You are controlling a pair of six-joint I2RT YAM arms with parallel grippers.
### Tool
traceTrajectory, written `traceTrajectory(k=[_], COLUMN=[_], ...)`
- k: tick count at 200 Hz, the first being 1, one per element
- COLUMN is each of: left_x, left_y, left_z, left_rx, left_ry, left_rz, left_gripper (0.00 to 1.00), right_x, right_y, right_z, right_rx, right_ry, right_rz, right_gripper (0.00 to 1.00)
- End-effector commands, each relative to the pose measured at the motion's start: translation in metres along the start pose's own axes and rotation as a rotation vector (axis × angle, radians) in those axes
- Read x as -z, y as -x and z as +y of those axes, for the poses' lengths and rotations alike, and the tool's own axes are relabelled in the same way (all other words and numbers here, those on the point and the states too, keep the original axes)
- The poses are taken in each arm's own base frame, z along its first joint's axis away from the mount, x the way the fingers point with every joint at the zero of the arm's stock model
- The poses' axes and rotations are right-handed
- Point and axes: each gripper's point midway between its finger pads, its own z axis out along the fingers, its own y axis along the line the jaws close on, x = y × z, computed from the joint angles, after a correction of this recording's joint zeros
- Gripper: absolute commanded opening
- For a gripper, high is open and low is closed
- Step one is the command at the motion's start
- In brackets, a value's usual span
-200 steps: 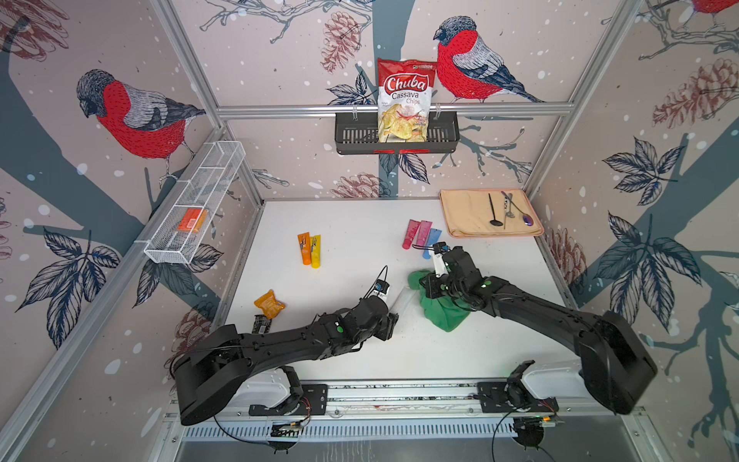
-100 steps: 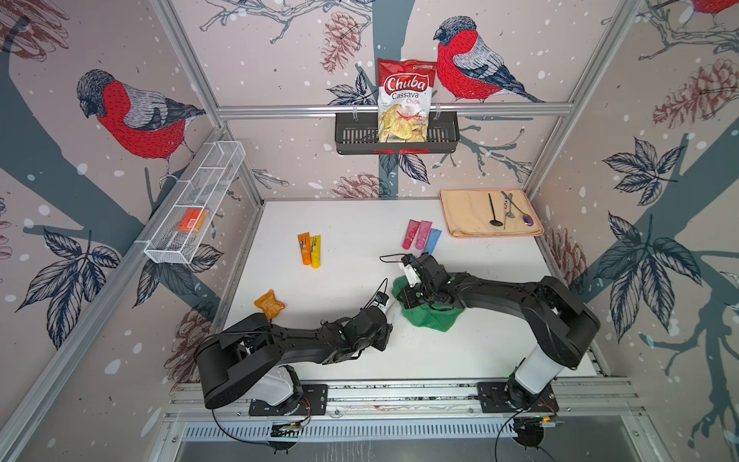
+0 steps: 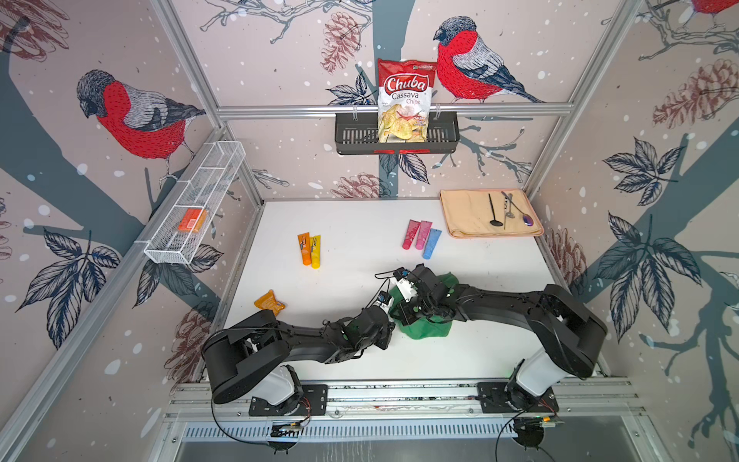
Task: Wipe the surface of the toothpaste tube
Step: Wipe the dirt from the toothpaste tube.
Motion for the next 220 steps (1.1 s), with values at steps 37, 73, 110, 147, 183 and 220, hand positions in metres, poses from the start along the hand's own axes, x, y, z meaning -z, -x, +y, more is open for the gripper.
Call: traceTrajectory(k=[37, 73, 110, 147, 183, 220], left_x=[0.005, 0.003, 0.002, 0.001, 0.000, 0.000], left_y=[-0.001, -0.003, -0.003, -0.002, -0.001, -0.002], left_z=[0.010, 0.010, 0.009, 0.008, 0.007, 0.007], left_rx=[-0.028, -0.045, -0.058, -0.063, -0.066, -0.069], left_ry=[0.041, 0.037, 0.031, 0.027, 0.025, 0.022], left_rz=[-0.016, -0.020, -0.019, -0.022, -0.023, -0.023], left_gripper=[0.10, 0.10, 0.10, 0.10, 0.10, 0.09], right_x=[0.021, 0.026, 0.005, 0.011, 0.006, 0.000], right_y=[-0.003, 0.009, 0.018, 0.021, 0.017, 0.008], right_z=[-0.105, -0.109, -0.029, 0.023, -0.006, -0.077], right_rx=[-0.148, -0.169, -0.053, 0.018, -0.032, -0.137], right_ry=[-0.382, -0.374, -0.072, 0.112, 0.064, -0.156], right_rz=[0.027, -0.018, -0.016, -0.035, -0.025, 0.001], right_gripper=[0.00, 0.00, 0.00, 0.00, 0.00, 0.00])
